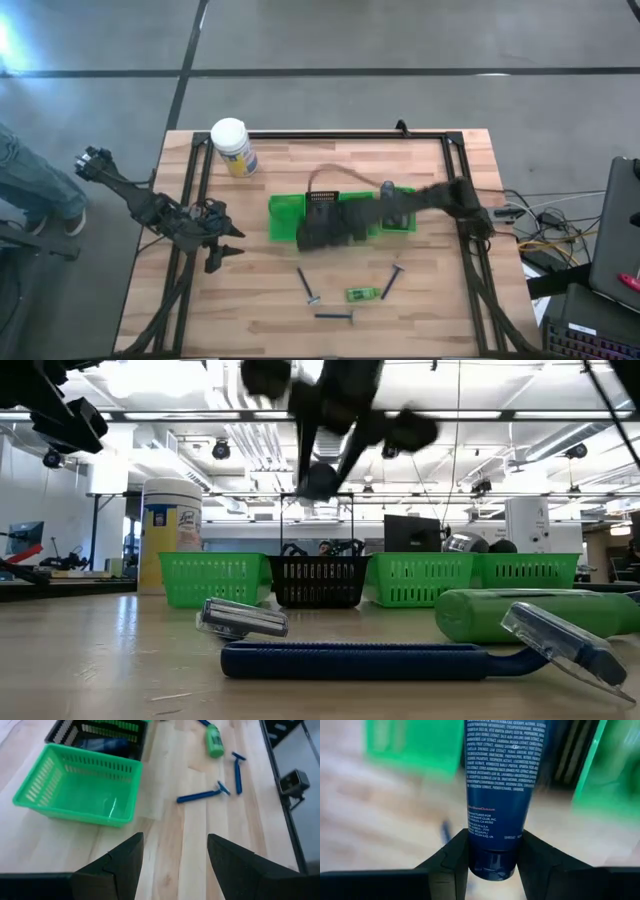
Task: Pick & Place Travel size toiletries
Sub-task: Put the black shave cream into the black basket, then put the blue razor into the left green basket
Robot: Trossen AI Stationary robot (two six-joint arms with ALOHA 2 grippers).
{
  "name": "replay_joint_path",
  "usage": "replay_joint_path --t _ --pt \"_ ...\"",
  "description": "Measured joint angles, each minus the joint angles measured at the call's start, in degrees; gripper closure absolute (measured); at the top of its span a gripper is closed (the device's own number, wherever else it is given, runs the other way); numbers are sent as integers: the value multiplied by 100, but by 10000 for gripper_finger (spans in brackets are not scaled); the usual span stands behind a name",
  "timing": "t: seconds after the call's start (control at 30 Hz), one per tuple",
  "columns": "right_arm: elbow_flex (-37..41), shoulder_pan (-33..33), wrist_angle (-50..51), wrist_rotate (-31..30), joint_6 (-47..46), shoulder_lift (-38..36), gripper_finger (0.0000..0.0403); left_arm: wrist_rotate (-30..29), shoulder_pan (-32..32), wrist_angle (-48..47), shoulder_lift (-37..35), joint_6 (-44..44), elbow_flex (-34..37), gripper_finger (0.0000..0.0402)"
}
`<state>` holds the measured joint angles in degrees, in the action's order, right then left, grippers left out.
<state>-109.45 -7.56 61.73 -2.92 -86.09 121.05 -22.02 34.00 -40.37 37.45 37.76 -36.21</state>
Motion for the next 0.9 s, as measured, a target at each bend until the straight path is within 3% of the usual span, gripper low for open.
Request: replay_joint_path --t 0.17,0.4,0.53,0.67,0.9 --pt "301 748 -94 343 864 182 227 -66 0 6 29 381 0 177" --pt "293 860 -195 389 1334 127 139 82 0 6 85 330 -2 177" --pt "160 554 -145 252 1514 -21 105 518 1 105 246 -572 -2 177" --pt "141 -107 303 225 1493 -169 85 1190 -2 860 793 -2216 14 177" --pt "223 -1137 1401 383 -284 -211 78 2059 -306 2464 2335 -4387 36 177"
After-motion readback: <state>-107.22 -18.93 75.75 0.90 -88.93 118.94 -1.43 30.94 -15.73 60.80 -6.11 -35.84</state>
